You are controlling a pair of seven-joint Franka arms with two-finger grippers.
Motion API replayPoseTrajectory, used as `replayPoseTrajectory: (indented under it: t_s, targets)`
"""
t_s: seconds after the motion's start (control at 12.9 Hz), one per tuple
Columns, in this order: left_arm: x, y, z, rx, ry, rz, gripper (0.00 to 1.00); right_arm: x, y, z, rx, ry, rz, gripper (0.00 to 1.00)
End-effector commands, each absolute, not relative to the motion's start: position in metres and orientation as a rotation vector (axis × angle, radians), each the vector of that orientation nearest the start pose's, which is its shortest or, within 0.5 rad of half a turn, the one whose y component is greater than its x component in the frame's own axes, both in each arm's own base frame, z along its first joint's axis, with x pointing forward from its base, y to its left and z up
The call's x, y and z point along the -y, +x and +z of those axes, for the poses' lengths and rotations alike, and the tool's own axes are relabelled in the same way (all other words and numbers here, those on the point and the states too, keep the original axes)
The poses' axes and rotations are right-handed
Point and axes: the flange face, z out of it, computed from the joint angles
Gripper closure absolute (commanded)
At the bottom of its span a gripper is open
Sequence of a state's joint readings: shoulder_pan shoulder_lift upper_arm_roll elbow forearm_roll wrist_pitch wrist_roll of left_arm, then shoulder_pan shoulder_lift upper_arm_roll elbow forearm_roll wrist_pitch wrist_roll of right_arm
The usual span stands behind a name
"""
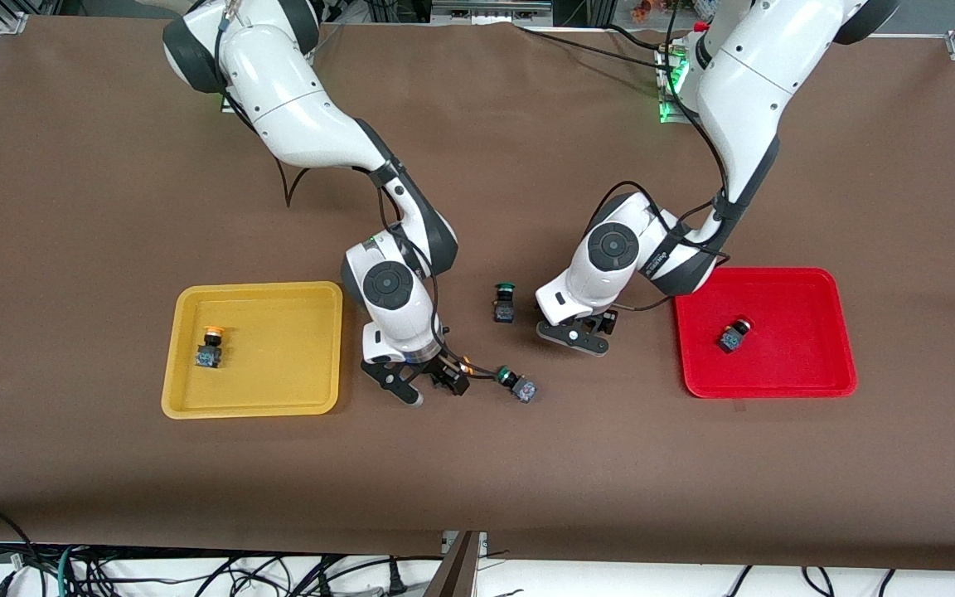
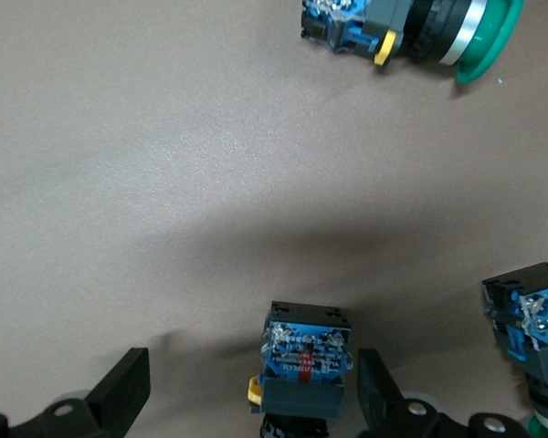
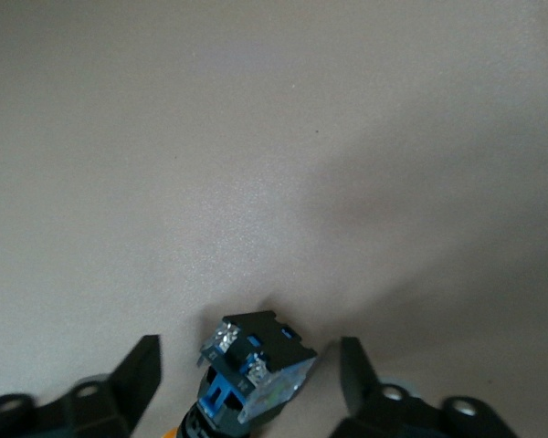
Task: Place red and yellow buttons in trays
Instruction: 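Grasp the second yellow and red buttons with the right and left grippers, then carry the second buttons over the matching trays with both grippers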
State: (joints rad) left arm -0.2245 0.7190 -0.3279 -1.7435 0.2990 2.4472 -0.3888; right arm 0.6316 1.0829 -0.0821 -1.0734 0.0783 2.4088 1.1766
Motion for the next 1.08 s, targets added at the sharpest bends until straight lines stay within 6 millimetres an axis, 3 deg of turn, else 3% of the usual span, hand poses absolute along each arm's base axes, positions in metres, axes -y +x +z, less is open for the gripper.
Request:
replayPoseTrajectory:
  t_s: [0.0, 0.08, 0.15, 0.23, 0.31, 0.39, 0.46, 0.54, 0.62, 0.77, 1.01]
  targets:
    - [0.343, 0.58, 0.18, -0.526, -3.104, -0.077, 0.01, -0.441, 0.666, 0.183, -0.908, -2.806, -0.261, 0.77]
    - [0.345, 0.579, 0.18, -0.541, -3.095, -0.081, 0.02, -0.439, 0.665, 0.182, -0.902, -2.824, -0.25, 0.93]
    - [0.345, 0.578, 0.177, -0.545, -3.092, -0.075, 0.02, -0.438, 0.665, 0.184, -0.893, -2.846, -0.233, 0.99]
    - [0.347, 0.577, 0.176, -0.552, -3.091, -0.075, 0.2, -0.431, 0.667, 0.19, -0.867, -2.877, -0.213, 1.0]
    - [0.346, 0.577, 0.176, -0.55, -3.091, -0.073, 0.49, -0.422, 0.67, 0.198, -0.831, -2.926, -0.177, 1.0]
    - [0.345, 0.578, 0.177, -0.547, -3.091, -0.075, 0.69, -0.405, 0.679, 0.219, -0.779, -2.959, -0.144, 1.0]
    - [0.342, 0.581, 0.178, -0.536, -3.095, -0.079, 0.84, -0.378, 0.692, 0.241, -0.715, -2.99, -0.109, 1.0]
    - [0.34, 0.583, 0.182, -0.528, -3.097, -0.089, 0.93, -0.353, 0.7, 0.261, -0.634, -3.019, -0.059, 1.0]
    - [0.334, 0.588, 0.192, -0.511, -3.096, -0.102, 0.93, -0.329, 0.707, 0.276, -0.53, -3.05, -0.008, 1.0]
    - [0.308, 0.606, 0.228, -0.442, -3.091, -0.151, 0.89, -0.285, 0.715, 0.285, -0.3, -3.114, 0.096, 1.0]
    - [0.245, 0.628, 0.276, -0.378, -3.034, -0.116, 0.88, -0.235, 0.712, 0.266, -0.014, -3.162, 0.254, 1.0]
